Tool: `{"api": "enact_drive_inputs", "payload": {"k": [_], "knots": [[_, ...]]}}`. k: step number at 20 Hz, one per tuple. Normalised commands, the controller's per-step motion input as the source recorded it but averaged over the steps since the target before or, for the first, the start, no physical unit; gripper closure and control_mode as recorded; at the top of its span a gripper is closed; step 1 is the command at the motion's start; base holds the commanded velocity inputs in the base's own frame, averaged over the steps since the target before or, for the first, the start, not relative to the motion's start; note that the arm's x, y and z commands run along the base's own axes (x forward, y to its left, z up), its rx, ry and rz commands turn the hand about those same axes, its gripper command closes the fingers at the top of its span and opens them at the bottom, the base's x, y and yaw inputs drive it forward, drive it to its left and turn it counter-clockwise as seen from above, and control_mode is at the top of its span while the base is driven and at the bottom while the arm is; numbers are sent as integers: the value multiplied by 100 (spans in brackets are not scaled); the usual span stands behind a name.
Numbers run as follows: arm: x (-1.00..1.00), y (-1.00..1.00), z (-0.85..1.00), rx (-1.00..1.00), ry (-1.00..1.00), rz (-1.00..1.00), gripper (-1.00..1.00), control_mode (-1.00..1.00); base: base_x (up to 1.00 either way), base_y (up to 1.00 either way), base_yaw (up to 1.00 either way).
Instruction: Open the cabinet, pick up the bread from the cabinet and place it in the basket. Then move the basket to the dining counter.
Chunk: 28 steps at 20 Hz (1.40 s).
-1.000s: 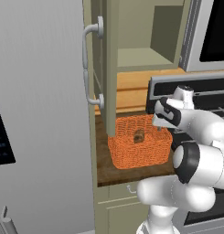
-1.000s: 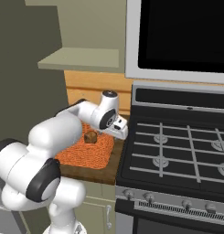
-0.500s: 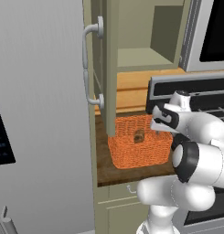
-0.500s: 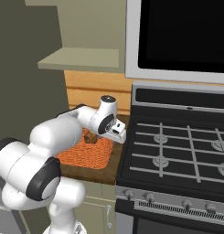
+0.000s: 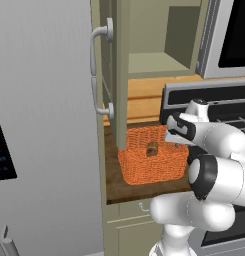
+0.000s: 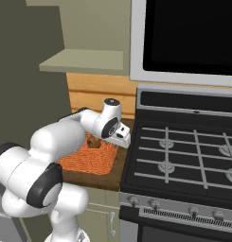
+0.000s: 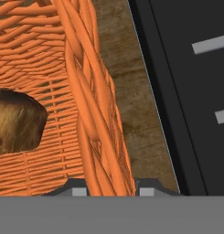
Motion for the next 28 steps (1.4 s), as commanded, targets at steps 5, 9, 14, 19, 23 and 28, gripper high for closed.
{"api": "enact_drive_inputs", "payload": {"k": [5, 9, 14, 19, 23, 28], "knots": [[-1, -5, 56, 0, 0, -6, 100, -100, 0, 0, 0], [-14, -17, 69, 1, 0, -11, 100, -100, 0, 0, 0], [-36, -19, 56, 2, 4, -5, 100, -100, 0, 0, 0], [-28, -2, 18, 0, 2, -3, 100, -100, 0, 0, 0], [-10, 0, 15, 0, 2, 0, 100, -100, 0, 0, 0], [-3, 2, 20, 0, 2, 0, 100, -100, 0, 0, 0]]}}
